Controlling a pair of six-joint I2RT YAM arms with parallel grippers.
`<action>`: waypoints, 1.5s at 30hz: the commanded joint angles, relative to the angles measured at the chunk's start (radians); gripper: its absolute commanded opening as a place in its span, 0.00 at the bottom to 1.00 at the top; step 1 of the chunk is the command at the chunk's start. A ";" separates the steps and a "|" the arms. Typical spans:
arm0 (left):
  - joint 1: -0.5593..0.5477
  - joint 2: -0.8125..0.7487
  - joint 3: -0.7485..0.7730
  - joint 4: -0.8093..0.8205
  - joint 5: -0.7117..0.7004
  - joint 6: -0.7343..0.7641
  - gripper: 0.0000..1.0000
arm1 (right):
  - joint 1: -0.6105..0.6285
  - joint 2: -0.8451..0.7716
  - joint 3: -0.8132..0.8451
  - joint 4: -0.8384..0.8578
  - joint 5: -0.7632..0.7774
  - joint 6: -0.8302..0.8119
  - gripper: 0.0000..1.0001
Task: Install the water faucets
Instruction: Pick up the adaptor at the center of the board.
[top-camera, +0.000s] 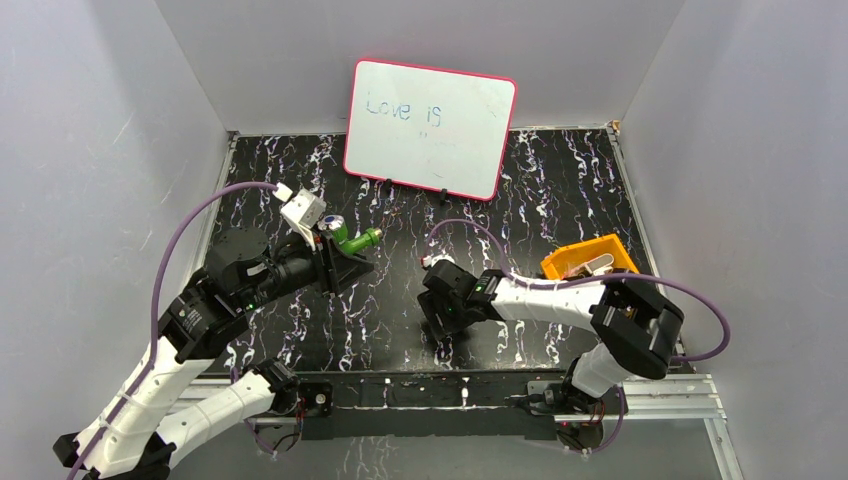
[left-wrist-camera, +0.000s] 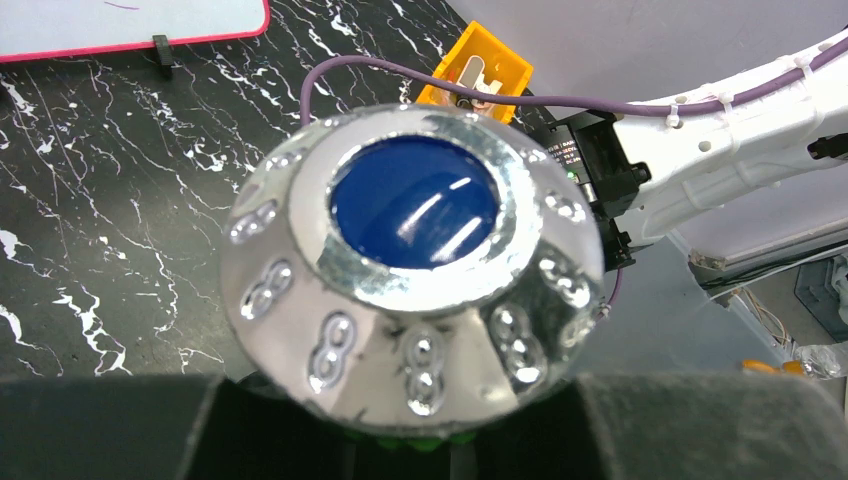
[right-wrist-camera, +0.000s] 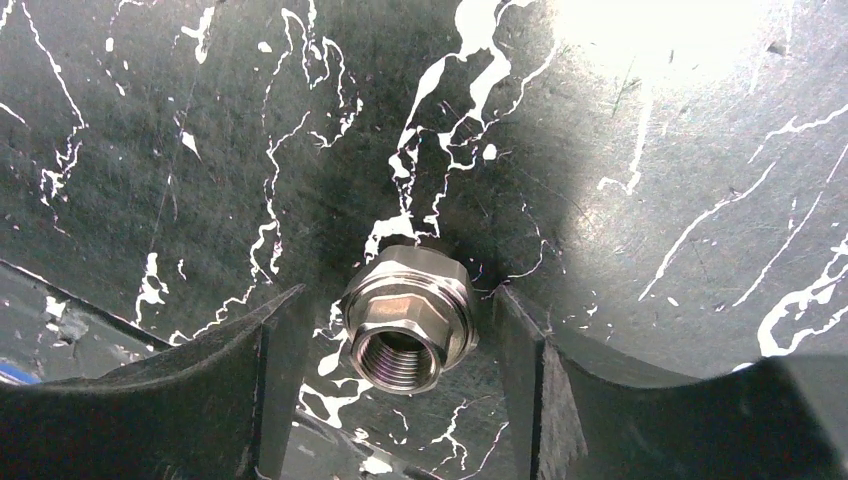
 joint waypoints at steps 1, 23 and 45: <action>-0.003 0.000 0.015 0.011 0.002 0.005 0.00 | -0.004 0.028 0.036 -0.019 0.045 0.046 0.74; -0.003 -0.006 0.000 0.008 -0.003 0.002 0.00 | 0.021 0.081 0.059 -0.059 0.011 0.028 0.65; -0.003 0.004 0.000 0.009 0.005 -0.003 0.00 | 0.026 0.105 0.079 -0.130 -0.016 -0.105 0.62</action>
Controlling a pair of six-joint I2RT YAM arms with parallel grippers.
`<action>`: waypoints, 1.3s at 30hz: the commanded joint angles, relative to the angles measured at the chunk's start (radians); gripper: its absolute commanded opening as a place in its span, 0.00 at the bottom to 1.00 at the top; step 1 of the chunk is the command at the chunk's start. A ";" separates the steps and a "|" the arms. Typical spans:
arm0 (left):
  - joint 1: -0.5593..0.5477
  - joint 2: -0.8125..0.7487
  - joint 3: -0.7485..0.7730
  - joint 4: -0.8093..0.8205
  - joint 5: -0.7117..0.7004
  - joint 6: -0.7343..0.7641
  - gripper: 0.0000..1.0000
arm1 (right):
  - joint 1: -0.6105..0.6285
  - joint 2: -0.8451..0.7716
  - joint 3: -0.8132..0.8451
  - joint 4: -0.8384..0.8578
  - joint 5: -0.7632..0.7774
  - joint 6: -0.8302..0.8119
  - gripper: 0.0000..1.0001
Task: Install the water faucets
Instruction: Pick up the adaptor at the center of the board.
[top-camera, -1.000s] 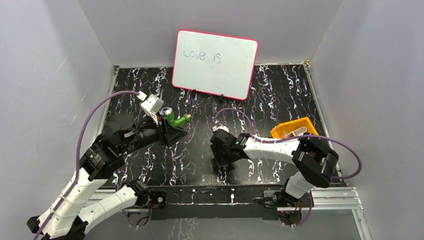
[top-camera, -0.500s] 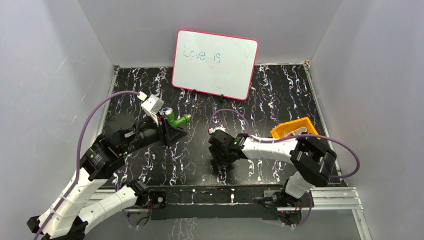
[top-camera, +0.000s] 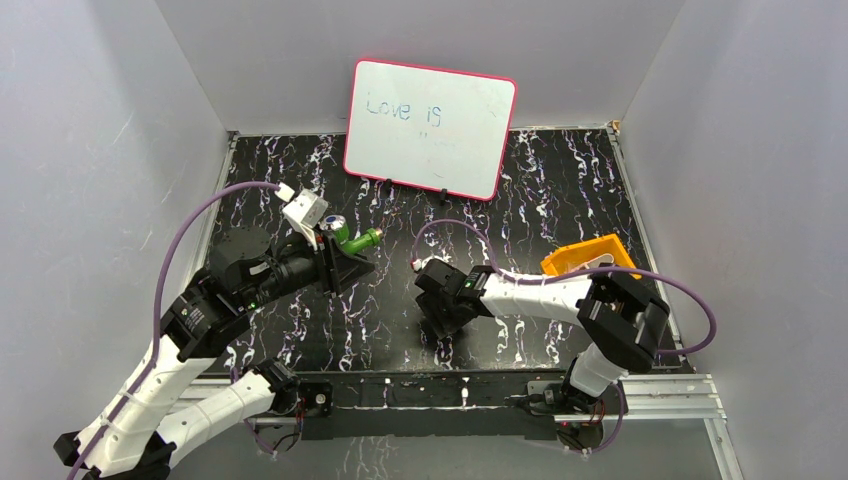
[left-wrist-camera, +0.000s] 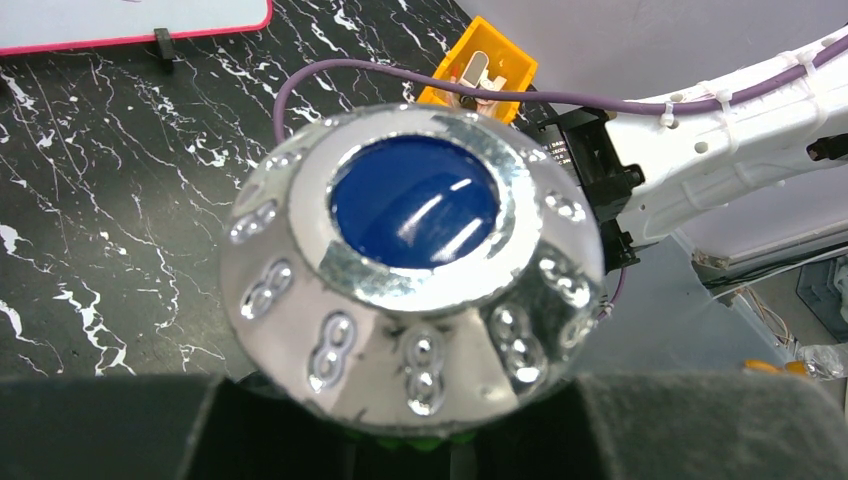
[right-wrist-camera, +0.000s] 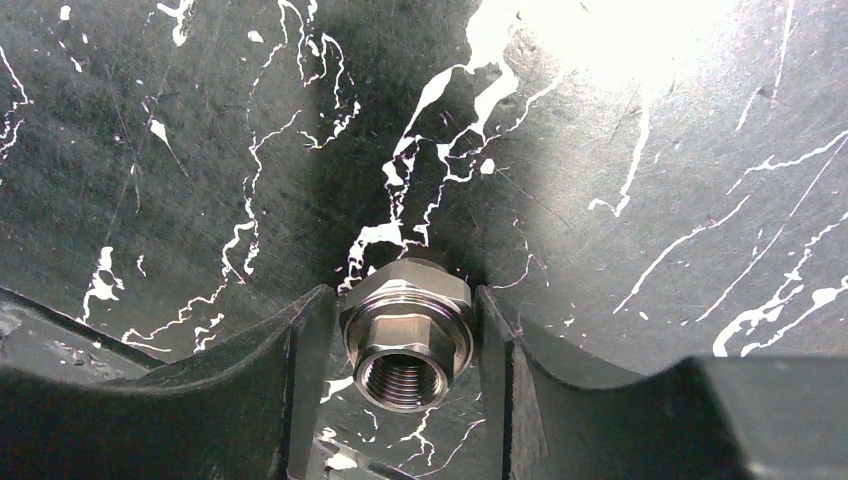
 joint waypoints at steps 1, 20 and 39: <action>-0.003 0.001 0.006 0.011 0.009 -0.003 0.00 | 0.009 0.033 0.004 -0.057 -0.044 -0.006 0.61; -0.003 0.028 0.014 0.050 0.010 -0.056 0.00 | -0.026 -0.387 0.091 0.016 0.057 -0.152 0.00; -0.003 0.165 0.177 0.224 0.541 -0.010 0.00 | -0.029 -0.874 0.147 0.613 -0.506 -0.554 0.00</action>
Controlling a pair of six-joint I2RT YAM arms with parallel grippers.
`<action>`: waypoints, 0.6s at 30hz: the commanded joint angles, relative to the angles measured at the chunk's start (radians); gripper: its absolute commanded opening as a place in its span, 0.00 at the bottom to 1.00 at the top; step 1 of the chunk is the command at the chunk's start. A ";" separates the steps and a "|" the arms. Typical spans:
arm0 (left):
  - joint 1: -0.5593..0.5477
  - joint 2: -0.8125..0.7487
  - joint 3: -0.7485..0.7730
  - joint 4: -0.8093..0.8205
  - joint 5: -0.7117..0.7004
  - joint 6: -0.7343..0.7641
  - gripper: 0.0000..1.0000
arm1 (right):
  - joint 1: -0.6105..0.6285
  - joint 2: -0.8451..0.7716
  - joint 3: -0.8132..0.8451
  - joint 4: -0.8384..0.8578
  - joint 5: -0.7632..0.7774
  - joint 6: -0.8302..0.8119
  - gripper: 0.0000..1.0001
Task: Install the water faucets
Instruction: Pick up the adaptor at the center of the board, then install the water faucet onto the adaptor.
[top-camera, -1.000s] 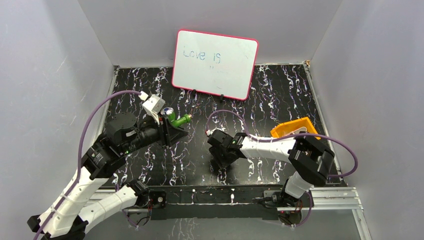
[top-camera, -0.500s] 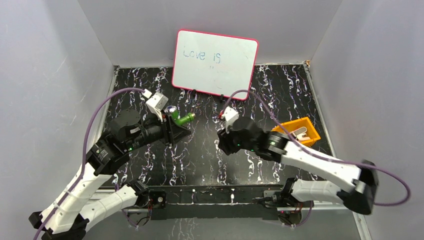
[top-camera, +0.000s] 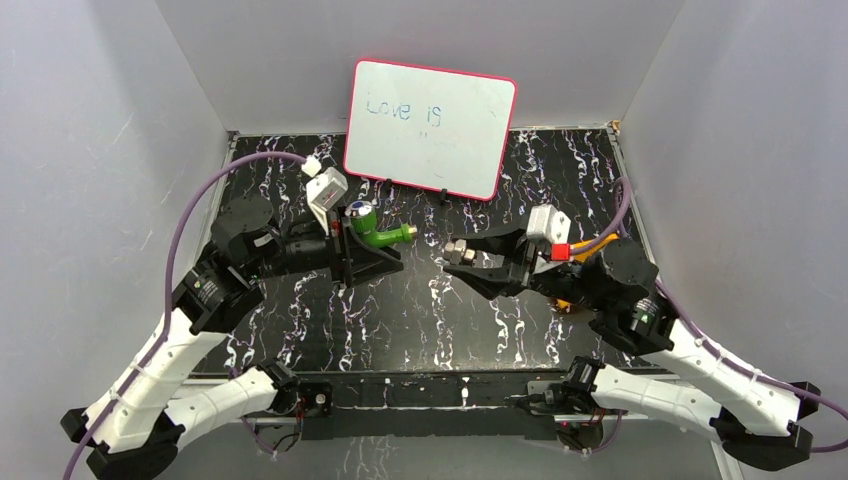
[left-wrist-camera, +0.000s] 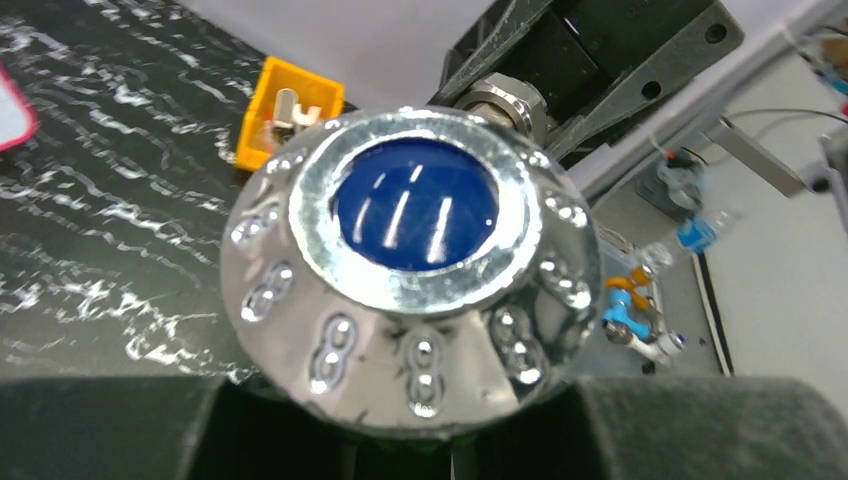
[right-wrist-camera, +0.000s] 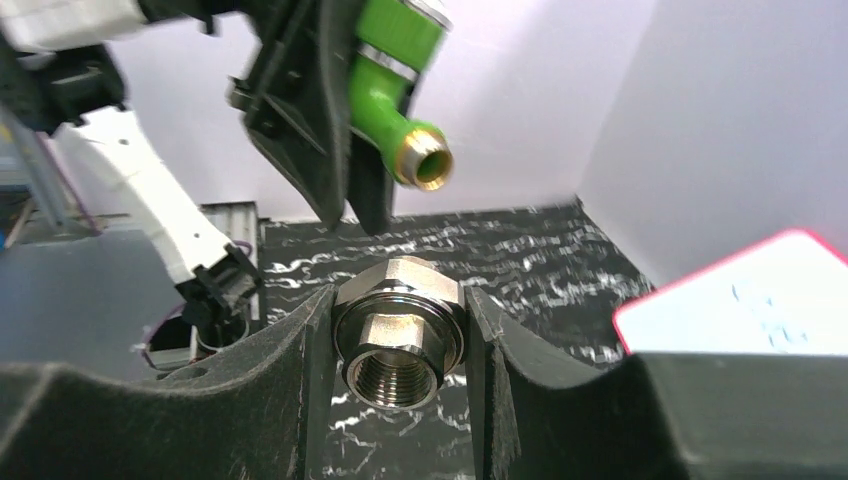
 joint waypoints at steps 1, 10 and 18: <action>-0.003 0.029 0.051 0.060 0.213 0.016 0.00 | 0.001 0.013 0.091 0.145 -0.204 -0.074 0.00; -0.003 0.053 0.077 0.069 0.348 0.034 0.00 | 0.002 0.039 0.141 0.204 -0.303 -0.186 0.00; -0.003 0.050 0.073 0.085 0.405 0.032 0.00 | 0.002 0.070 0.167 0.198 -0.310 -0.237 0.00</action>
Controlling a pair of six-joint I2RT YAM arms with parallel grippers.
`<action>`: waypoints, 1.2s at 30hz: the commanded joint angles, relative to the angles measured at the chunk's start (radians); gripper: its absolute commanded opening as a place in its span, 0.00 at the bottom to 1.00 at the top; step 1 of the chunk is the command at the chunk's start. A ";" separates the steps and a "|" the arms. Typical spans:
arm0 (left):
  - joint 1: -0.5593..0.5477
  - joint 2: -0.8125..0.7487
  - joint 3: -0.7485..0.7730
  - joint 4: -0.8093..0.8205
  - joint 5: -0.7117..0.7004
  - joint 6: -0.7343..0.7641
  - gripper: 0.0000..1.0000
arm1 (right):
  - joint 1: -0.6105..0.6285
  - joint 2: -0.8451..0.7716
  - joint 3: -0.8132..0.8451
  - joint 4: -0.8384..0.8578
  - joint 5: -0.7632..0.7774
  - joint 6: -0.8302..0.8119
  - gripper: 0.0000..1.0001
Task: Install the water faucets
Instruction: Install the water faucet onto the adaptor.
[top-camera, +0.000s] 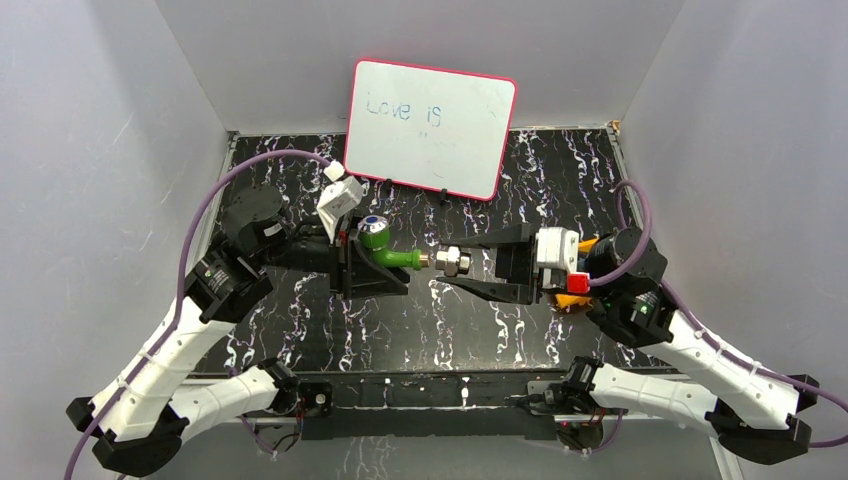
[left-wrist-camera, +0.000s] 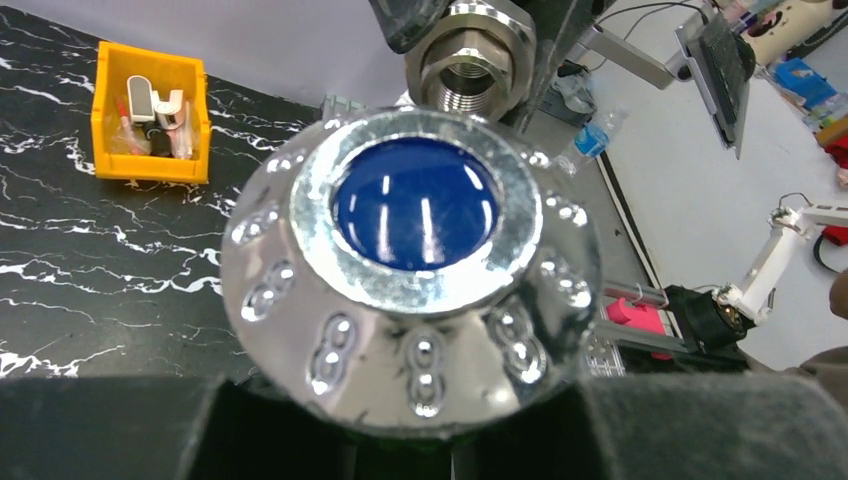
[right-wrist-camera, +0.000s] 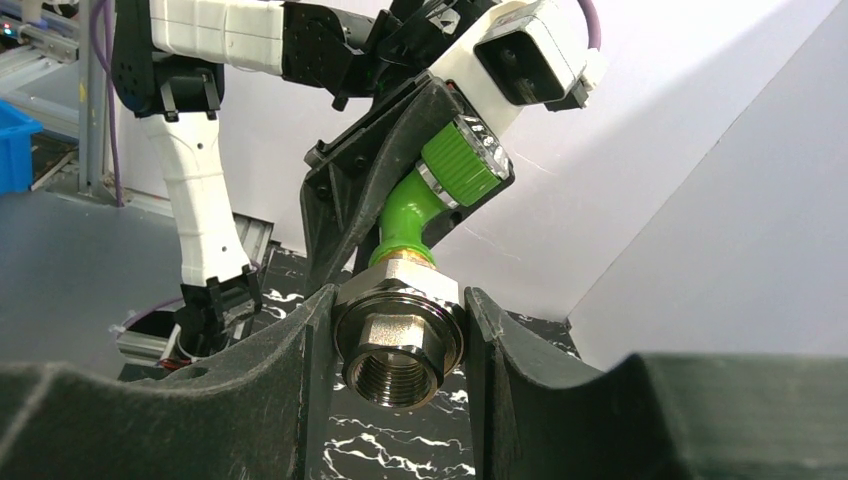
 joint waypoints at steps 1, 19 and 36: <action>-0.002 -0.019 0.035 0.044 0.073 0.000 0.00 | 0.001 0.003 0.064 0.100 -0.016 -0.047 0.00; -0.003 -0.003 0.030 0.058 0.092 -0.015 0.00 | 0.001 0.033 0.081 0.117 -0.075 -0.007 0.00; -0.003 -0.005 0.025 0.066 0.112 -0.025 0.00 | 0.001 0.062 0.087 0.070 -0.095 -0.005 0.00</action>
